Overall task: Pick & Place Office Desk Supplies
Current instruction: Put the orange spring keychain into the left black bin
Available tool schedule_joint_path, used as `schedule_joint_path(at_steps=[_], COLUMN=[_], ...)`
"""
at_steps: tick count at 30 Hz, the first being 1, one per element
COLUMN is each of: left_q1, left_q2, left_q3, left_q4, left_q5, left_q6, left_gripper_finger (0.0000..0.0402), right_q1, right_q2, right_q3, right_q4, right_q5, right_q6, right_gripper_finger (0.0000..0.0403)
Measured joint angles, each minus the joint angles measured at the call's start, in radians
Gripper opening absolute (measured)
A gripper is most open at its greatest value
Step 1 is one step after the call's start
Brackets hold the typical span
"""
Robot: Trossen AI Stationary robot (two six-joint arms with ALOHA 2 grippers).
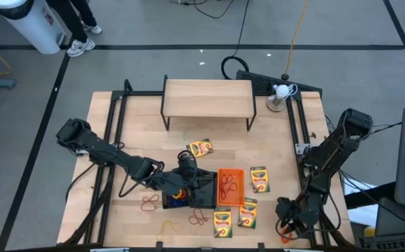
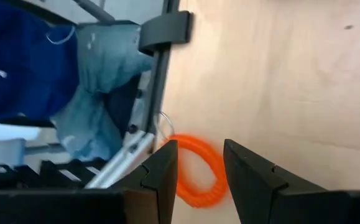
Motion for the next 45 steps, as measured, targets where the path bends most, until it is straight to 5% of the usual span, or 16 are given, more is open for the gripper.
schedule_joint_path(at_steps=[13, 23, 45], left_q1=[0.002, 0.002, -0.002], left_q2=[0.0, 0.0, 0.0], left_q3=[0.0, 0.0, 0.0], left_q4=[0.002, 0.002, -0.002], left_q5=[-0.003, -0.003, 0.001], left_q6=[-0.012, -0.082, -0.082], left_gripper_finger=[0.0143, 0.0143, 0.0143], right_q1=[0.014, 0.046, 0.012], right_q2=[-0.052, 0.117, 0.249], right_q3=[0.005, 0.261, 0.316], right_q4=[-0.295, -0.506, -0.497], right_q5=[-0.054, -0.054, -0.052], right_q6=[-0.022, -0.093, -0.076], right_gripper_finger=[0.0118, 0.0118, 0.0118])
